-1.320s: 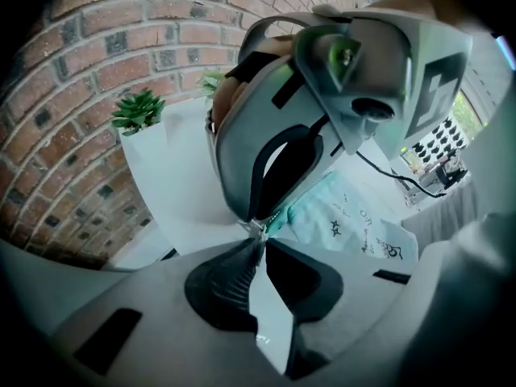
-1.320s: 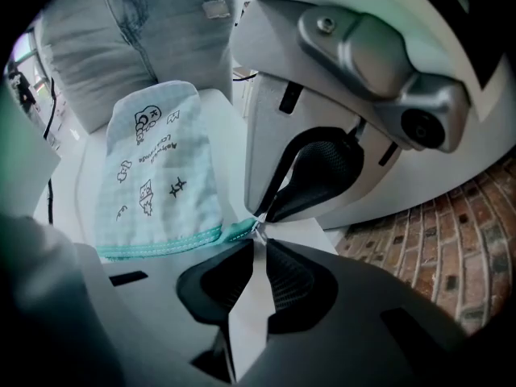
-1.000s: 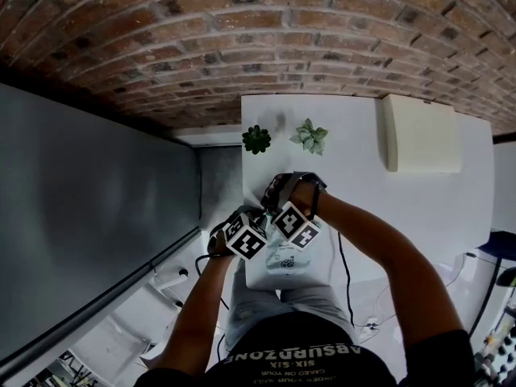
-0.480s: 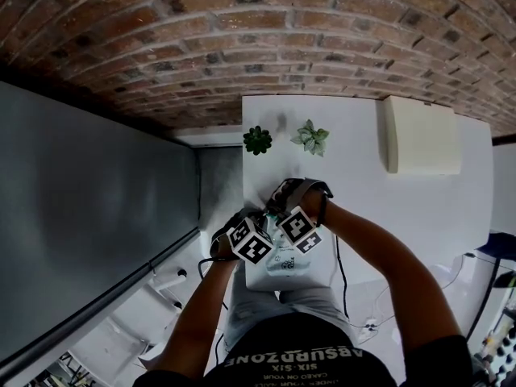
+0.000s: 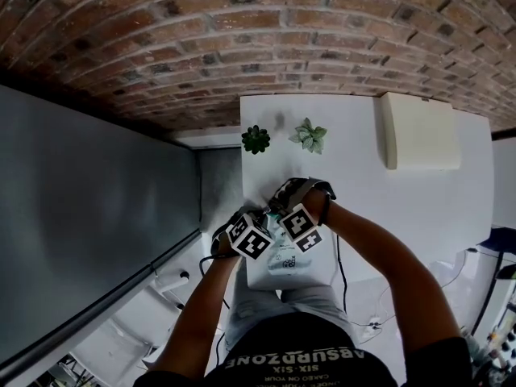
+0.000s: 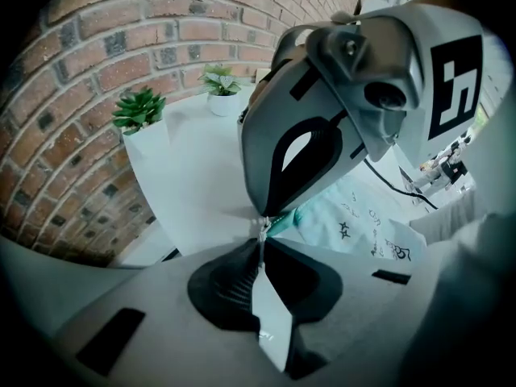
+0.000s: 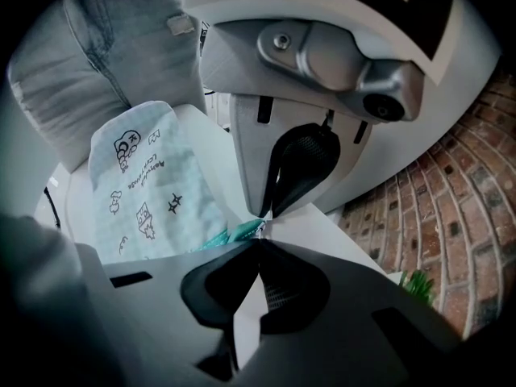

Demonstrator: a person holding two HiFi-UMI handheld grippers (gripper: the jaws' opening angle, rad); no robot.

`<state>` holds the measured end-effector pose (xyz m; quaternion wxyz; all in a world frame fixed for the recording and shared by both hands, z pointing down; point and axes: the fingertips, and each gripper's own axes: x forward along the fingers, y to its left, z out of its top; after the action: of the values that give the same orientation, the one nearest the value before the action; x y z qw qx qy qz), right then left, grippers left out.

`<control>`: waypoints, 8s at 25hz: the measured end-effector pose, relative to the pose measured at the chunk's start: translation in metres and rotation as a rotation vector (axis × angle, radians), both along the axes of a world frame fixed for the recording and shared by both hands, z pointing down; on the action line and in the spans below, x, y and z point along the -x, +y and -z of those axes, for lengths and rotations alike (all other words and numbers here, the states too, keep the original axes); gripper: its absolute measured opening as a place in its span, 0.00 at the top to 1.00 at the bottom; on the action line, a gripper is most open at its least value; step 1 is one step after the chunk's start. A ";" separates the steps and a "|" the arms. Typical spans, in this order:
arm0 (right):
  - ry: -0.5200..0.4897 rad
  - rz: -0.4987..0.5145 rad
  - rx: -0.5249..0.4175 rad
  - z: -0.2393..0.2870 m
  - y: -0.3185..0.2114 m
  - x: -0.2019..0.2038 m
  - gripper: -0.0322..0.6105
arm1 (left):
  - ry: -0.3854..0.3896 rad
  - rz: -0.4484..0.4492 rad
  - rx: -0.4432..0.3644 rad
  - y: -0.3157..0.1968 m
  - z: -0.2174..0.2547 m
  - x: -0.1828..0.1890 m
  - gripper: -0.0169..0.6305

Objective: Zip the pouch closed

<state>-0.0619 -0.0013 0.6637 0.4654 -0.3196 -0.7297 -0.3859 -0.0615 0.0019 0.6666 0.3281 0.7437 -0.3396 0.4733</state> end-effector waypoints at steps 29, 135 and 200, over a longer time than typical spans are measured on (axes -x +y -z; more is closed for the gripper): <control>0.012 -0.099 0.010 0.006 0.000 -0.005 0.95 | 0.010 0.013 0.010 0.000 0.000 0.000 0.93; -0.020 -0.362 0.002 0.013 -0.003 -0.050 0.95 | 0.017 0.013 0.020 -0.001 -0.003 -0.001 0.93; -0.020 -0.440 -0.023 0.017 -0.001 -0.078 0.95 | -0.010 0.009 0.011 0.000 -0.004 0.001 0.93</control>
<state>0.0163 -0.0019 0.6469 0.5346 -0.1437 -0.7819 -0.2865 -0.0627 0.0018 0.6701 0.3324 0.7380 -0.3421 0.4774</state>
